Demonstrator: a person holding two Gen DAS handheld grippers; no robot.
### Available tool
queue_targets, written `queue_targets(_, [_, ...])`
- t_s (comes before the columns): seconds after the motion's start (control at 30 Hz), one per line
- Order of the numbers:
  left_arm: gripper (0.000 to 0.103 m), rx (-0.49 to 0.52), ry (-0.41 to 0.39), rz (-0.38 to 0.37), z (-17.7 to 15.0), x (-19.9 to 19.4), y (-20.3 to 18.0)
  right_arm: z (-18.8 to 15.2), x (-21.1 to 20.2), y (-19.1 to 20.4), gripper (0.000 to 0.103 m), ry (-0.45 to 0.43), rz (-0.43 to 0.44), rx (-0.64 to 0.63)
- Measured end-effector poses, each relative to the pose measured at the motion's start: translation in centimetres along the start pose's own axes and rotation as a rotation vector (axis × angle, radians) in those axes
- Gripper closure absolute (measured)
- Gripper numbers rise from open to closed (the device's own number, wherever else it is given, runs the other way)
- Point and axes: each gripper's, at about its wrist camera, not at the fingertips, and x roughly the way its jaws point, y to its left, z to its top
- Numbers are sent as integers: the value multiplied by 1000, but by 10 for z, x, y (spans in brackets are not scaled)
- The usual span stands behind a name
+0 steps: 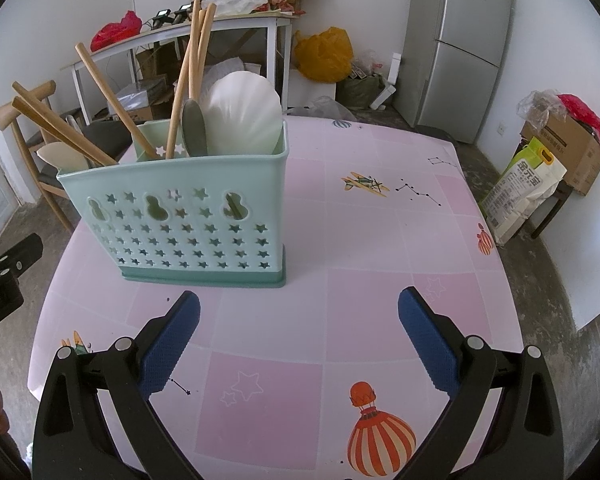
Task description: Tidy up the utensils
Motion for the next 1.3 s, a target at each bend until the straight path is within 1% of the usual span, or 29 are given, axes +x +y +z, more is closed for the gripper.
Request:
queue_targets(0.93, [8,-1,5,-4,0,0,-5,1,0,1,7,2,1,1])
queue_targets(1.17, [8,-2,12,-11,-7,2,-11,1,-1,3,7,1,2,2])
queue_targets(1.3, [8,-2,16,-13,-6,2,-7,2,0,5,7,1,3,3])
